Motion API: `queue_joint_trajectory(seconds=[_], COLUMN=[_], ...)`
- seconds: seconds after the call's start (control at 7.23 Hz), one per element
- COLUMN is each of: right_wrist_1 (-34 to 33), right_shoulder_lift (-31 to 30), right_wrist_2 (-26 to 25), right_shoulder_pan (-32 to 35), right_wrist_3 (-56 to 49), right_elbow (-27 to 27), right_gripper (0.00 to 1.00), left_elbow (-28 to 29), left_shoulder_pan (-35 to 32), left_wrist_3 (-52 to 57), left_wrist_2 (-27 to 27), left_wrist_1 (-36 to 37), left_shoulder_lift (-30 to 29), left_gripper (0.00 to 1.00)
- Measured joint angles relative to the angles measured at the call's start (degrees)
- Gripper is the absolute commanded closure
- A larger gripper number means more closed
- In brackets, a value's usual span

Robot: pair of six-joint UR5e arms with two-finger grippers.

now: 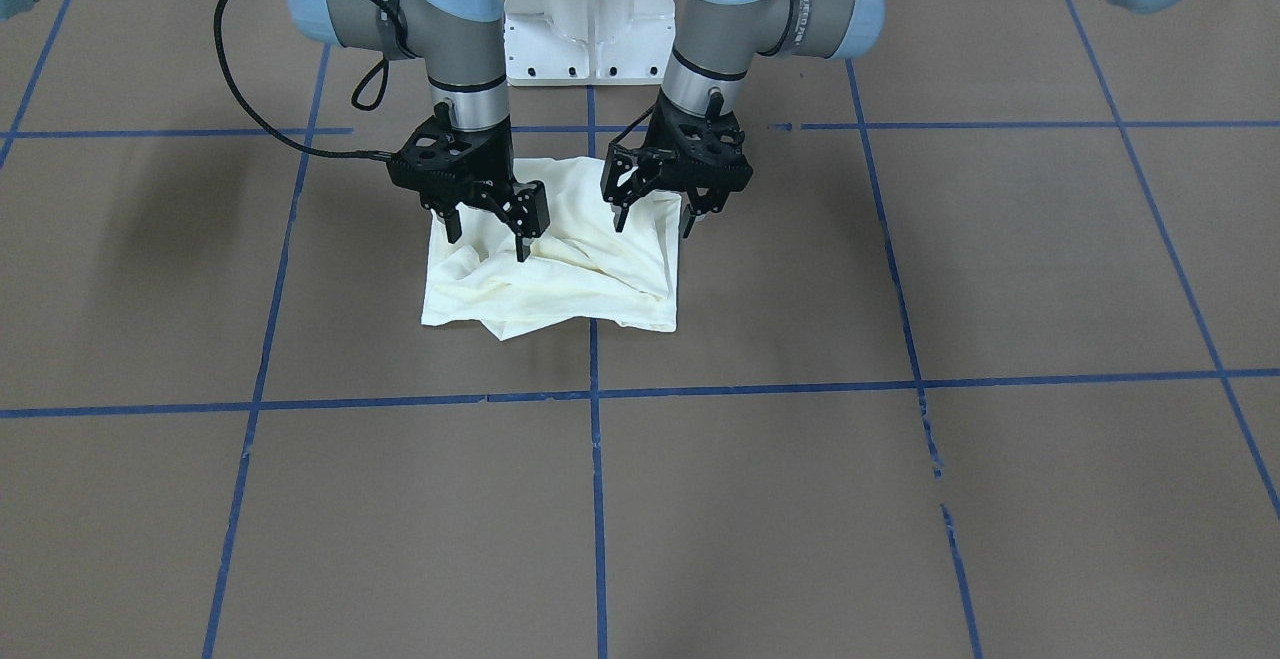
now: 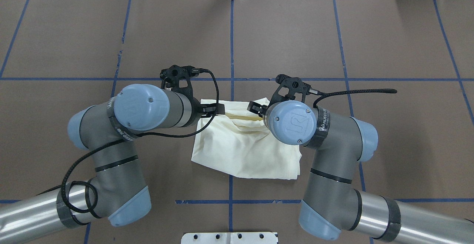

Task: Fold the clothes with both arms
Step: 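Lower the folded edge onto the far half with both grippers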

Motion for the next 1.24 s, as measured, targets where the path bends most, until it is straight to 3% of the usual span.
queue_joint_trajectory(seconds=[0.69, 1.24], right_wrist_1=[-0.6, -0.1], right_shoulder_lift=[-0.6, 0.1], right_wrist_2=[-2.0, -4.2], right_shoulder_pan=[-6.5, -2.5], right_wrist_3=[-8.1, -11.9], right_elbow=[0.6, -5.1], right_gripper=[0.0, 0.0], left_elbow=[-1.6, -2.2], left_shoulder_pan=[-1.2, -1.2], left_wrist_3=[1.9, 1.5], left_wrist_2=[-1.8, -1.8], left_wrist_1=[-0.2, -0.2], left_shoulder_lift=[1.6, 1.9], left_gripper=[0.0, 0.0])
